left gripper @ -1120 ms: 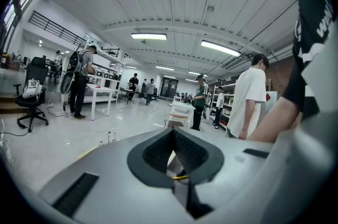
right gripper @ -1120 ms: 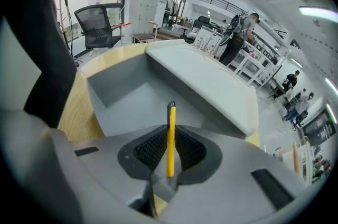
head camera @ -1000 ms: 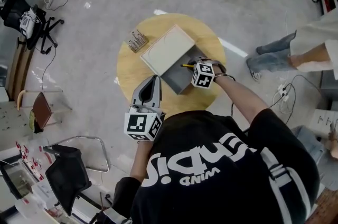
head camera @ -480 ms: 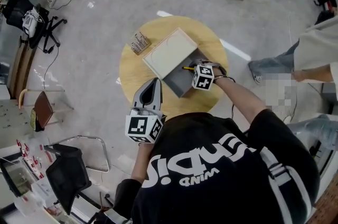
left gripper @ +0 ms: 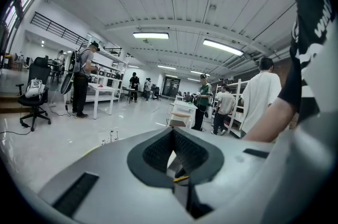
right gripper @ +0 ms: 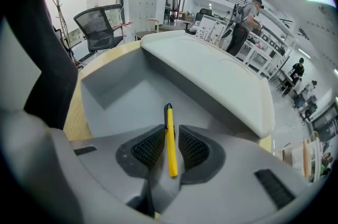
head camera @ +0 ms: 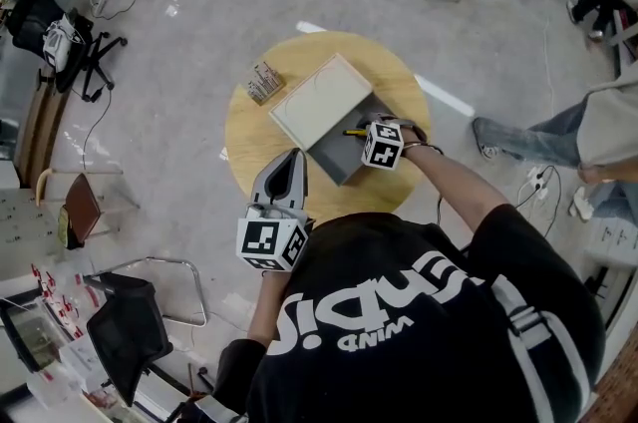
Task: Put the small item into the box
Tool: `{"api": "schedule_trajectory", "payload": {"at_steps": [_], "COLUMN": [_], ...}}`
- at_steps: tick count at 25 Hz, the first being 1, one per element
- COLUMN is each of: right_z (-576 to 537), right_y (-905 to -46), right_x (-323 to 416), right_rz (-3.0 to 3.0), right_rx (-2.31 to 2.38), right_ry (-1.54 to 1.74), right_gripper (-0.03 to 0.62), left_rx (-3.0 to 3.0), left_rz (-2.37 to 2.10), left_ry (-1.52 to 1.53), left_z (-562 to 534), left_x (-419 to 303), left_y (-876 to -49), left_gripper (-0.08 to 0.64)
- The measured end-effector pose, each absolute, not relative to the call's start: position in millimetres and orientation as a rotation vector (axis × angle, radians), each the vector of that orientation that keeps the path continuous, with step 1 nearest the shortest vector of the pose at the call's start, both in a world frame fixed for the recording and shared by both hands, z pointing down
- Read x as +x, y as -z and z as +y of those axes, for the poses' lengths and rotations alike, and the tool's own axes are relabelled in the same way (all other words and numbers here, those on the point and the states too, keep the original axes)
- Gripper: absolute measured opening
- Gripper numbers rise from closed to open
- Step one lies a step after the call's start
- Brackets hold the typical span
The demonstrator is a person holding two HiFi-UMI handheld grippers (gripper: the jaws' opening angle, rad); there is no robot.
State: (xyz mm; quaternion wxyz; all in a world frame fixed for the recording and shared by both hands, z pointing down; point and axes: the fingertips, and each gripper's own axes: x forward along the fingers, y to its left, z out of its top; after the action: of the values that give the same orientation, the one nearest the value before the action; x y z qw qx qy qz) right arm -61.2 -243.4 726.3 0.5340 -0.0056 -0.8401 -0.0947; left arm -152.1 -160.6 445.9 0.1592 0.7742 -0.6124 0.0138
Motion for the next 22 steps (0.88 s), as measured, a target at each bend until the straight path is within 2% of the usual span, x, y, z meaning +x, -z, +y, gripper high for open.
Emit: {"api": "schedule_trajectory", "payload": {"at_steps": [5,14,22], "right_z": [-242,-243,-237], "right_y": [-721,-683,-607], "right_x": [-59,-58,-63], "right_rz": [-2.018,-2.117,-2.303], "right_rx": [0.005,0.102,0.251], "right_ry": [0.219,0.208,0.232], "right_gripper": [0.078,0.011,0.005], "left_rx": [2.213,2.241,2.292], "left_rz": [-1.746,-1.7,-1.656], "left_ry": [-0.041,-0.038,-0.032], "left_z": [-158,-159,-166], "left_x": [-152,-141,-130], "left_y": [-447,-449,-447], "left_gripper": [0.009,0.009,0.009]}}
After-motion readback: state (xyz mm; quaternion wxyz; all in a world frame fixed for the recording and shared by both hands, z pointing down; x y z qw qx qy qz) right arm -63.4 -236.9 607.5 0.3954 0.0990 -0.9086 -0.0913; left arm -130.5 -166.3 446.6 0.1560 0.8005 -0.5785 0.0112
